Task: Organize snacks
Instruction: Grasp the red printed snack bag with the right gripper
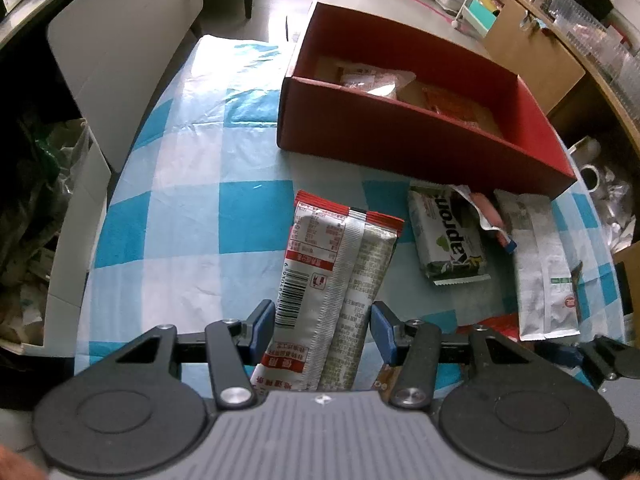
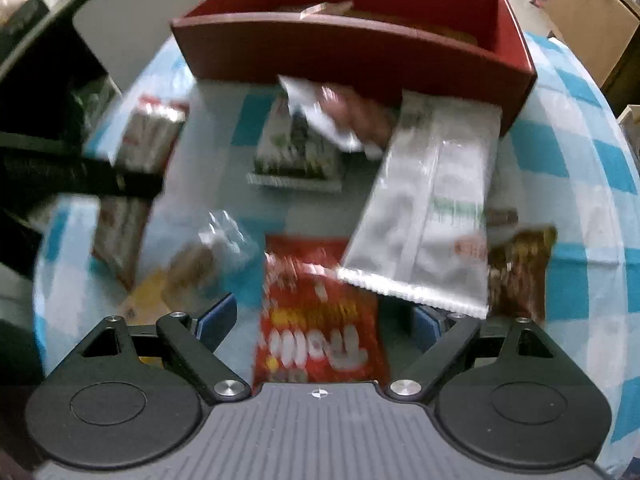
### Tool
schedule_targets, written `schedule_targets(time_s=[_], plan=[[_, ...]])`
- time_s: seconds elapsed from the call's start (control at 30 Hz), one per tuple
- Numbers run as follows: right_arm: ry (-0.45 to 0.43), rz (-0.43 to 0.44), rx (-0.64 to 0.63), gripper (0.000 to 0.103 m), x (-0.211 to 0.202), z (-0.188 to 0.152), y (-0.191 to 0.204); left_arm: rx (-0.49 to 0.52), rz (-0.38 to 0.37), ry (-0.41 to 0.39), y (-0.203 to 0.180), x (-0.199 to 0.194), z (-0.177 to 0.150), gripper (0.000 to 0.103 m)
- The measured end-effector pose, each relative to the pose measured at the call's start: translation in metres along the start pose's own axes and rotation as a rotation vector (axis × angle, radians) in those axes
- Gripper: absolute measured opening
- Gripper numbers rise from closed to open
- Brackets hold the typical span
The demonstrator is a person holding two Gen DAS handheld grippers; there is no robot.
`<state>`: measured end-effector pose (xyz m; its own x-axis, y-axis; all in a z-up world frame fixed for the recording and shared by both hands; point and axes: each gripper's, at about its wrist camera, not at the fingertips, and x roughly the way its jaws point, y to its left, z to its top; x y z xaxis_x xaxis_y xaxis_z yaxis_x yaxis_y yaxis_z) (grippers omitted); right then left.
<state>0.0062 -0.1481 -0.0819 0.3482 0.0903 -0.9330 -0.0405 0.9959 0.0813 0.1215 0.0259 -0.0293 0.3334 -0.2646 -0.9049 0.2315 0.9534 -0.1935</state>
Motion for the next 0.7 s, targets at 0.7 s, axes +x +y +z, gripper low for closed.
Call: schedule_targets(time_s=[0.7], plan=[[-0.074,-0.017,-0.071,0.065,-0.023,-0.014,-0.023,0.084,0.055,0.024,-0.014,0.008,-0.009,0.045]])
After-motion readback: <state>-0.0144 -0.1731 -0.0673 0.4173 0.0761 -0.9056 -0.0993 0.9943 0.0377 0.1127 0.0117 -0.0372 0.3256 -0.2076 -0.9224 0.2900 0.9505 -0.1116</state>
